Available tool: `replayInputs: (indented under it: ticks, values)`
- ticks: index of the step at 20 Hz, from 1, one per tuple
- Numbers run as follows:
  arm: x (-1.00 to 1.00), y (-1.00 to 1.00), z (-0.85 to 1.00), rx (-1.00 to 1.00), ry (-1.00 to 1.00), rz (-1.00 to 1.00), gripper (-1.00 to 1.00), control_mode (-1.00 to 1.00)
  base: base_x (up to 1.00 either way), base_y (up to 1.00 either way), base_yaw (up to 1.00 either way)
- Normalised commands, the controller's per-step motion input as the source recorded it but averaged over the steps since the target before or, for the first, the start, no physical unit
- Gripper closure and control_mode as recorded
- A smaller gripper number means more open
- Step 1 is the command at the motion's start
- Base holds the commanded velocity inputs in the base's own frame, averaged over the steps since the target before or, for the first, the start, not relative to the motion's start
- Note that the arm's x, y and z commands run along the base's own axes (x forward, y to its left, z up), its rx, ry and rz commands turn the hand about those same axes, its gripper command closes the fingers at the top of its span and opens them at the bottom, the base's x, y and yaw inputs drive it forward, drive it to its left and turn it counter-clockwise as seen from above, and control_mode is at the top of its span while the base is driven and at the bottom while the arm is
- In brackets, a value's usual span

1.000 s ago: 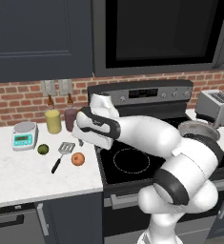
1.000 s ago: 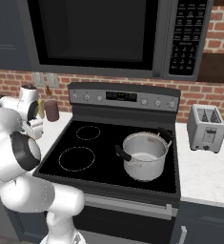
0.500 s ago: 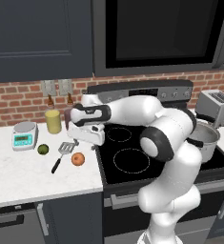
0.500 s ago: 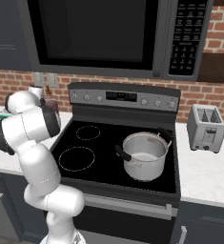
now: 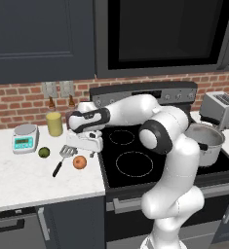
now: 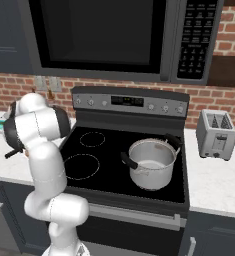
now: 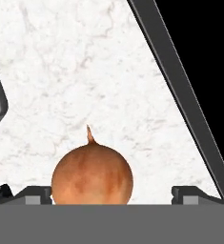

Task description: Put the onion and lime in the pot. Retrieve the spatula and lightly stir the vegetables in the pot.

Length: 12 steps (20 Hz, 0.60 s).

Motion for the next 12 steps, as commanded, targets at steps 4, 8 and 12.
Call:
replayInputs:
  ticks: [4,8,12]
  values:
    - [-0.23,0.00,-0.31,0.00,0.01,0.00,-1.00,-1.00,0.00,0.00,0.00]
    - [-0.33,0.00,-0.22,0.00,0.00,0.00,-1.00,-1.00,0.00,0.00,0.00]
    - [-0.29,0.00,-0.21,0.00,0.00,0.00,-1.00,-1.00,0.00,0.00,0.00]
